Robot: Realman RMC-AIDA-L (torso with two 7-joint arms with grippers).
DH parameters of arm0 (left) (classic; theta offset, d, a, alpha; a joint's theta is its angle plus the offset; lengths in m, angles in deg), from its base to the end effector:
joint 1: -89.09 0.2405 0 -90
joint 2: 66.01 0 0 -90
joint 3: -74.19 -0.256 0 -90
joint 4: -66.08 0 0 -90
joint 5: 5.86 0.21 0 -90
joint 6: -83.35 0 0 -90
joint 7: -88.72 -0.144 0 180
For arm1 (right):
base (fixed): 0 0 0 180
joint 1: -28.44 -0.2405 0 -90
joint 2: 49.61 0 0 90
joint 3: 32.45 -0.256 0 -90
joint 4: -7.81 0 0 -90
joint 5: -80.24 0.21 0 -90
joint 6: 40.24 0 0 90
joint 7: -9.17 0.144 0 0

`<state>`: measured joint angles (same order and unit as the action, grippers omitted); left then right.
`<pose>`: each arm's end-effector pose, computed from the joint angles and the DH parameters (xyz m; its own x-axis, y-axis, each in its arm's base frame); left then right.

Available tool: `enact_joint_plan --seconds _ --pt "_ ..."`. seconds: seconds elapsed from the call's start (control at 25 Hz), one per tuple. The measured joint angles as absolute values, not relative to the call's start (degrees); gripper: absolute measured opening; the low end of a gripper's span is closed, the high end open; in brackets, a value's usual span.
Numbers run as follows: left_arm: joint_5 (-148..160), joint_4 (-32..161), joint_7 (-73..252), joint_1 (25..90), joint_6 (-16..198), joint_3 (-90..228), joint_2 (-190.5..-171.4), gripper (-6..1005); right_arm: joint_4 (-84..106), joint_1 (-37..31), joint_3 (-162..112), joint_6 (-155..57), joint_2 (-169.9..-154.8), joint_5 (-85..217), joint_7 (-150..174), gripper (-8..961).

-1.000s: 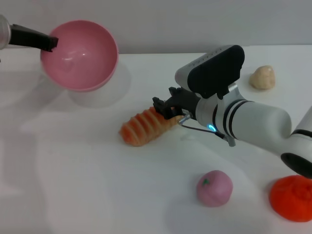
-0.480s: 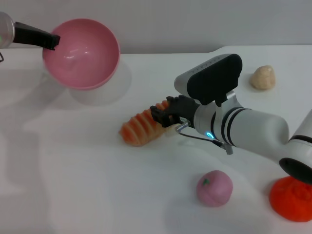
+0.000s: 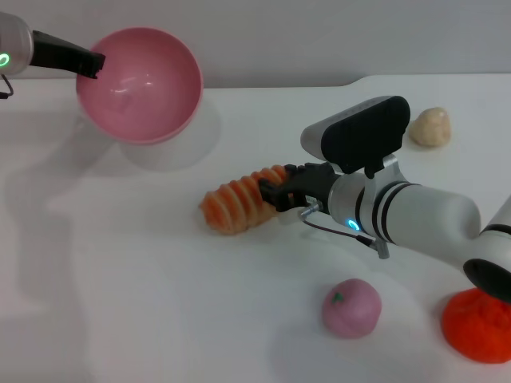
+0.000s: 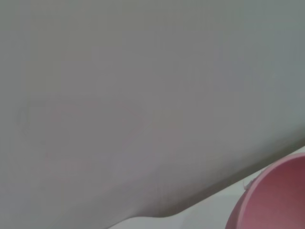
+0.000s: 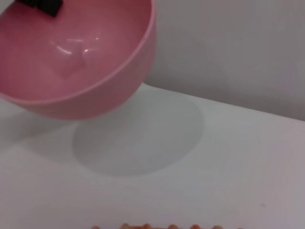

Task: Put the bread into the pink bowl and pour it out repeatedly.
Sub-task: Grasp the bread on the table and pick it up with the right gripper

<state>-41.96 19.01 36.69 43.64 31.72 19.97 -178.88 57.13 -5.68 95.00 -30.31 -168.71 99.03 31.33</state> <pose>-0.2323 0.4730 0.0707 0.7846 0.5636 0.2583 0.5587 -0.4621 -0.6887 0.1906 0.3644 -0.1434 0.7632 -0.5410 -0.3532 -0.6362 -0.5335 -0.5574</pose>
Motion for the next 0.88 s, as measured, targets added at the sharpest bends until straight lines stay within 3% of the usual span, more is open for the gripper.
enact_joint_plan --seconds 0.88 --pt "-40.62 19.01 37.04 43.04 32.45 20.48 -180.04 33 56.36 -6.05 95.05 -30.26 -168.61 100.08 31.28 463"
